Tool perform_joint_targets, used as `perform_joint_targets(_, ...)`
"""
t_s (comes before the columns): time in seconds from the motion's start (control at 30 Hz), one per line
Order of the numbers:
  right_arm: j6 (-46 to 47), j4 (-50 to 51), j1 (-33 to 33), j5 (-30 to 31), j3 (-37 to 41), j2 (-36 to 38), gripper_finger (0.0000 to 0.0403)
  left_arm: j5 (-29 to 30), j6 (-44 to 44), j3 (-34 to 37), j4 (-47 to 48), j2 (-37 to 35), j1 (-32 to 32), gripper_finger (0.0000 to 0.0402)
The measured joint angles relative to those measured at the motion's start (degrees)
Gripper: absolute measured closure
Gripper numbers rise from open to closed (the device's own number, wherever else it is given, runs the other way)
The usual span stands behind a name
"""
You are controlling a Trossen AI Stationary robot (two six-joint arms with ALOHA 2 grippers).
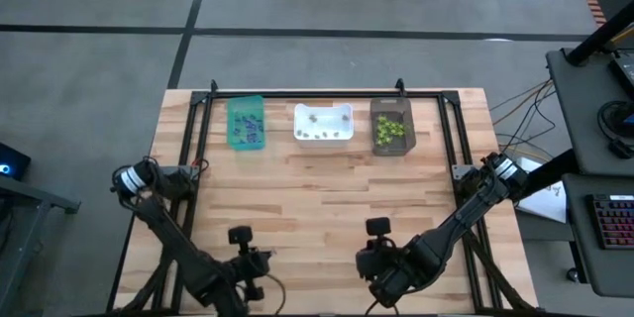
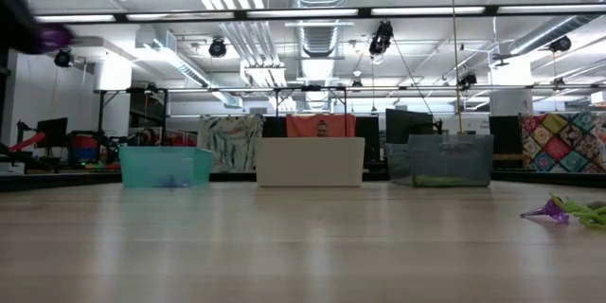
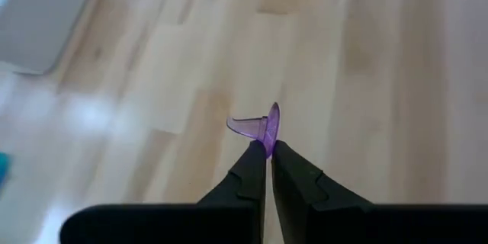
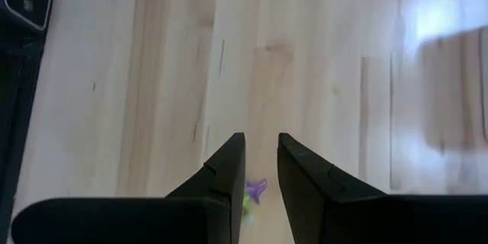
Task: Sort Halloween decoration
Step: Put the purple witch hat toy into the light blue bin
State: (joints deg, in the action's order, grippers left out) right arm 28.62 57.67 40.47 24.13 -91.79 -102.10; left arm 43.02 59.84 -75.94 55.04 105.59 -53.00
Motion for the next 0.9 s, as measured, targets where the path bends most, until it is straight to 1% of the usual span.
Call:
perform_joint_targets(0.17,-2.62,-0.95,0.0,1.36,0.0,0.0,0.0335,-0.08,-3.54,0.0,4.54,-2.21,4.79,0.0402)
perform_joint_targets(0.3,-3.09,-1.23,-0.11,1.56,0.0,0.0,0.0335,-0.05,-5.38,0.02,12.37,-4.41,9.56,0.0401)
perform_joint_targets(0.4,-3.23,-1.23,-0.11,1.58,0.0,0.0,0.0335,0.01,-7.12,0.71,18.66,-6.68,14.05,0.0401)
perform_joint_targets(0.5,-3.66,-1.23,-0.11,1.56,0.0,0.0,0.0335,0.9,-10.21,2.39,22.09,-10.01,19.39,0.0401)
perform_joint_targets(0.63,-4.64,-1.21,-0.11,1.57,0.0,0.0,0.0335,1.62,-16.89,6.22,21.54,-16.01,28.21,0.0401)
perform_joint_targets(0.73,-5.71,-1.31,-0.19,1.59,0.0,0.0,0.0335,1.68,-21.16,10.05,20.15,-21.05,36.21,0.0401)
perform_joint_targets(0.83,-5.79,-1.4,-0.42,1.65,0.0,0.0,0.0335,0.86,-27.42,14.3,16.57,-25.89,45.83,0.0401)
perform_joint_targets(0.9,-5.9,-1.42,-0.7,1.96,0.0,0.0,0.0335,-0.92,-32.76,17.21,11.6,-28.61,53.35,0.0401)
